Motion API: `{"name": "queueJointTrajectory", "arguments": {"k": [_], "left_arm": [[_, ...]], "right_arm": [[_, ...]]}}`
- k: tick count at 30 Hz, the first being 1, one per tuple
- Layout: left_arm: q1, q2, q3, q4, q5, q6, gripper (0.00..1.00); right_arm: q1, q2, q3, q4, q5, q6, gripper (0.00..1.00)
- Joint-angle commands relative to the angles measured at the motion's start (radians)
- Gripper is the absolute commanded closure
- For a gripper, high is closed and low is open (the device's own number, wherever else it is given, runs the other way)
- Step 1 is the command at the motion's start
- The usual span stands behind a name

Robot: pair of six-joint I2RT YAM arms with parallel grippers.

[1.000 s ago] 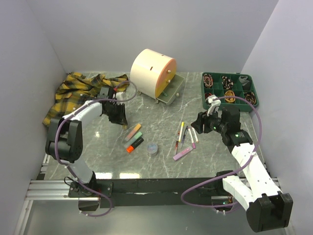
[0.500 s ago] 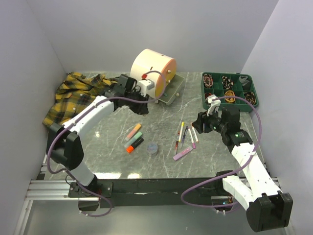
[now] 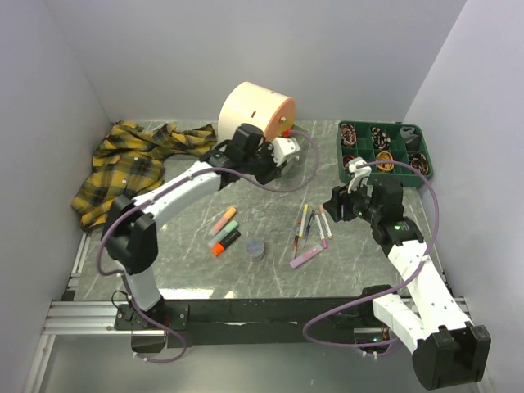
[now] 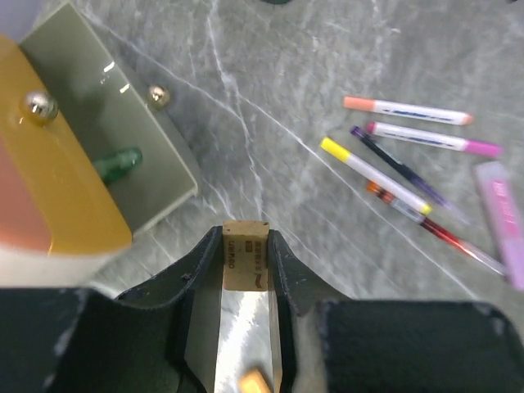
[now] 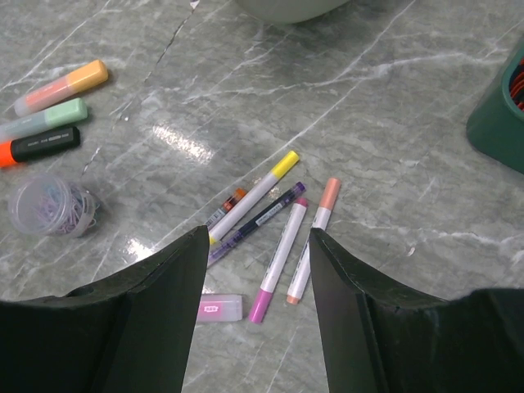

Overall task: Sort the stationery into containers
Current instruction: Place the stationery in the drawer.

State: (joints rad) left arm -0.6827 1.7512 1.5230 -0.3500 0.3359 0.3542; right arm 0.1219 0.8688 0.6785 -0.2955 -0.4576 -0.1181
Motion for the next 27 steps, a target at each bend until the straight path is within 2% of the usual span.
{"name": "queueJointTrajectory", "arguments": {"k": [1,10,12,16,19,27], "left_arm": [[-0.015,0.066,0.064,0.094,-0.103,0.086,0.99],[-0.037,0.168,0.124,0.186,-0.257,0.088,0.99],[-0.047,0.18,0.118,0.204,-0.285,0.106,0.94],[-0.072,0.205,0.112,0.227,-0.328,0.109,0.93],[-0.083,0.221,0.111,0.255,-0.333,0.107,0.94],[-0.097,0.263,0.118,0.333,-0.465,0.132,0.99]], "right_arm": [[-0.001,-0.027,-0.014,0.05,0.013,-0.017,0.4],[-0.002,-0.034,-0.028,0.055,0.01,-0.029,0.4],[-0.001,-0.036,-0.034,0.062,0.01,-0.028,0.4],[-0.002,-0.044,-0.05,0.073,0.008,-0.026,0.4],[-0.004,-0.051,-0.056,0.076,0.007,-0.025,0.4],[-0.007,-0.063,-0.062,0.065,0.0,-0.028,0.4]]}}
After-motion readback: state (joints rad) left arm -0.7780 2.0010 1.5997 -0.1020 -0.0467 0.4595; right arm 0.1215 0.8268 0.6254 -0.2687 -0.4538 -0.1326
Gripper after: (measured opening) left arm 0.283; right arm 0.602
